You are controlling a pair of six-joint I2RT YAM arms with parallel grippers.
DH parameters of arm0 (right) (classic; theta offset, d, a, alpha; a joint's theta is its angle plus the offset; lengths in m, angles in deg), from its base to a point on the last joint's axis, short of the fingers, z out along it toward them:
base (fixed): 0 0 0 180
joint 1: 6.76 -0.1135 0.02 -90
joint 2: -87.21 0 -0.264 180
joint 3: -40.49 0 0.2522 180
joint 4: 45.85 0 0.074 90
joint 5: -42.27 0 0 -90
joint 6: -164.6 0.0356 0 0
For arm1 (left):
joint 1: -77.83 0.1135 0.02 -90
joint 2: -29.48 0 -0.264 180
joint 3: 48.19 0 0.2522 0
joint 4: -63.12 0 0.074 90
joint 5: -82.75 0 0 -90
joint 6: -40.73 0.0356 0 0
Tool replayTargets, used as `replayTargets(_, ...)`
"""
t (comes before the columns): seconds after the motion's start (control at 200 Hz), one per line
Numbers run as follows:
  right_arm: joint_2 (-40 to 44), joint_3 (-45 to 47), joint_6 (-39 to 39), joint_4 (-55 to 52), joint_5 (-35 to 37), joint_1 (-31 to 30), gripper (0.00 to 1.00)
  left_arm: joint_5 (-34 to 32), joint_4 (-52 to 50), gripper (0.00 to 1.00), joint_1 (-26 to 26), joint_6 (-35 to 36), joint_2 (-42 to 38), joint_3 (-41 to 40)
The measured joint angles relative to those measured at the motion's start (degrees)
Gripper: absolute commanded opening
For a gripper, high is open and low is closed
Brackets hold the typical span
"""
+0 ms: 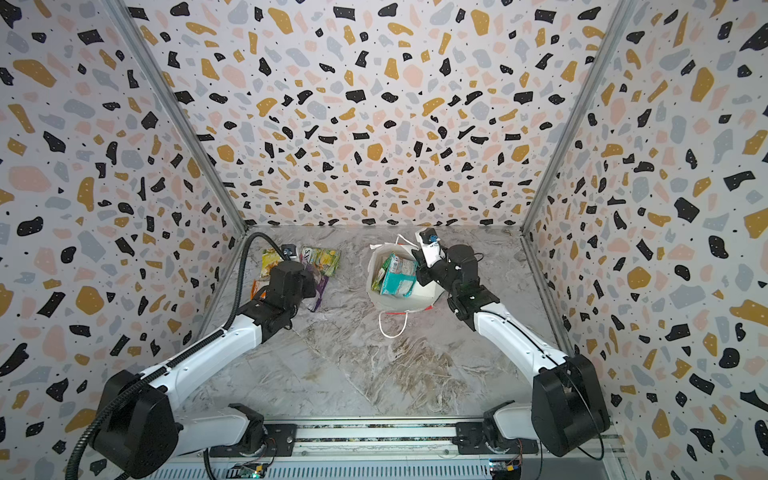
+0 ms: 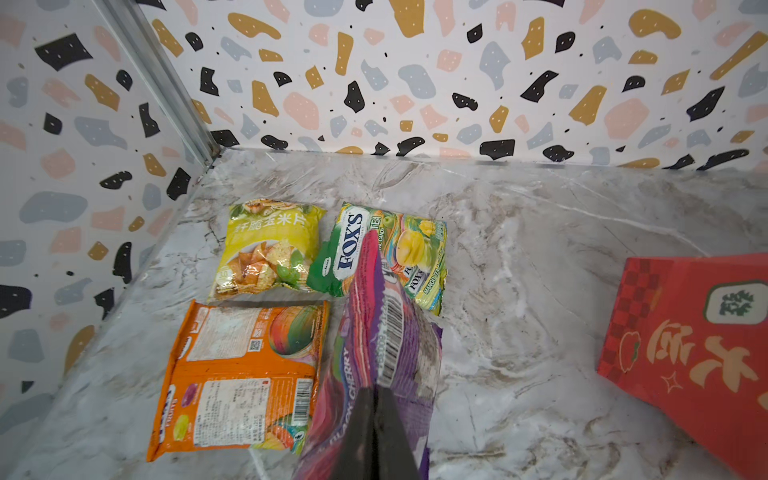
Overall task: Take the snacks out of the paper bag
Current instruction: Place the snack at the center of the table.
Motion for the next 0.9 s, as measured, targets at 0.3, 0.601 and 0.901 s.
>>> replayTargets(0.3,0.0,0.0,0.0,-0.1,-0.2,0.0,0.00,4.6,6.1,0.00,0.4,-4.6,4.9,-4.1)
replayTargets(0.601,0.0,-0.3,0.0,-0.5,-0.3,0.0,0.00,4.6,12.1,0.00,1.1,-6.4,7.0,-5.7)
replayTargets(0.901,-0.3,-0.7,0.0,-0.8,-0.4,0.0,0.00,4.8,15.7,0.00,2.8,-7.5,9.9,-7.3)
